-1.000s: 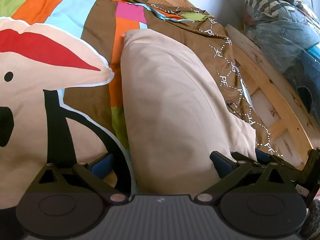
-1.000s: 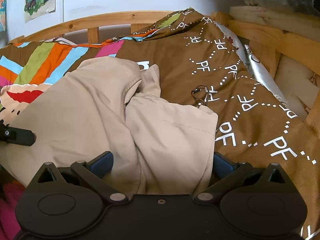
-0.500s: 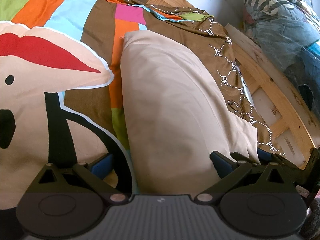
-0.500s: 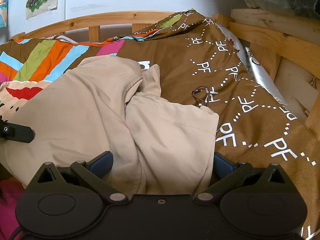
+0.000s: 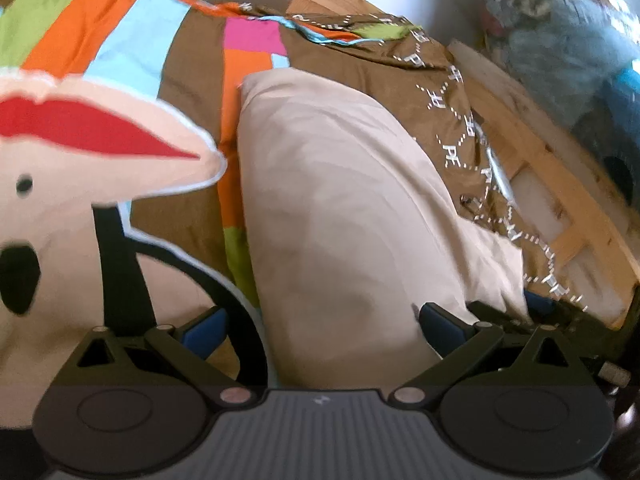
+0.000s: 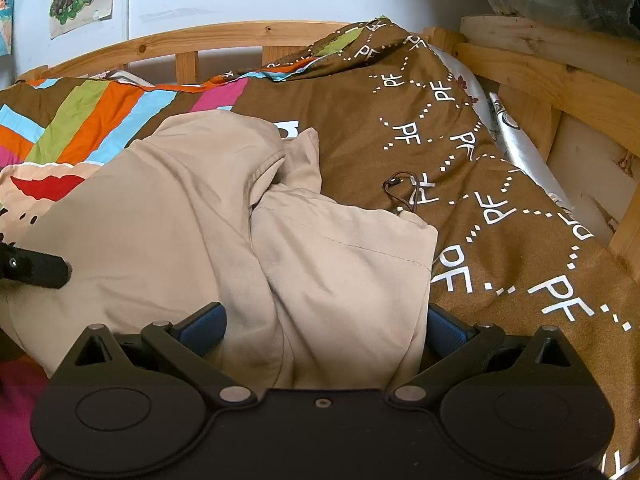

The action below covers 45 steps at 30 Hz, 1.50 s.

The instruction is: Fold large clothes

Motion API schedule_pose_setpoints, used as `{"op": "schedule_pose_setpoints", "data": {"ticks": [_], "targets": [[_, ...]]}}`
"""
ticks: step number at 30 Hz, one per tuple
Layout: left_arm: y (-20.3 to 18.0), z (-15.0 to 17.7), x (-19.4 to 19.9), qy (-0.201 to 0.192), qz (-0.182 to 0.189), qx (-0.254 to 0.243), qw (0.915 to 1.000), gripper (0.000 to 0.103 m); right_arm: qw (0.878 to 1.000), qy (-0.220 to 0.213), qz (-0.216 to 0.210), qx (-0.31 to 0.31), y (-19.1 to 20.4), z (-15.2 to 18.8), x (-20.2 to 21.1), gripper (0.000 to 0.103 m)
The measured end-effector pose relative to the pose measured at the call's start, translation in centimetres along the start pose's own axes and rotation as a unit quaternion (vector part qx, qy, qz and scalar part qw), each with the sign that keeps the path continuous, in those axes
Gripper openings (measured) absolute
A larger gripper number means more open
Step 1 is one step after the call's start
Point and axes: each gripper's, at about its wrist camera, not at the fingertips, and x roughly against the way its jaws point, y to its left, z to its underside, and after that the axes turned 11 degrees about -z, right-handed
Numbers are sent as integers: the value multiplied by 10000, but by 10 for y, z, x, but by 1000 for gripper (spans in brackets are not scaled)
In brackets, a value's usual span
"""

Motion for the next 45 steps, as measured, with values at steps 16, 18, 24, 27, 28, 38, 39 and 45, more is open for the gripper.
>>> {"op": "schedule_pose_setpoints", "data": {"ticks": [16, 18, 24, 27, 28, 38, 39, 45], "targets": [[23, -58, 14, -290, 361, -9, 9989, 102, 9992, -40, -204, -332, -7, -3, 4, 81], [35, -67, -6, -99, 486, -31, 9988, 102, 9983, -75, -295, -496, -12, -3, 5, 80], [53, -78, -51, 447, 1016, 149, 9937, 102, 9967, -249, -438, -638, -15, 2, 5, 80], [57, -80, -72, 770, 1192, 353, 9893, 103, 9971, -296, -420, -562, -14, 4, 3, 81], [59, -81, -77, 837, 1254, 457, 9875, 103, 9972, -307, -413, -535, -13, 4, 3, 81], [24, -90, -63, 690, 643, -56, 9955, 76, 9978, -307, -398, -440, -9, 6, 3, 66], [17, -88, -57, 559, 501, -221, 9969, 75, 9976, -299, -415, -457, -8, 6, 4, 58], [-12, -83, -28, 38, 131, -829, 9965, 68, 9975, -370, -506, -327, 5, 3, 17, 25]]}}
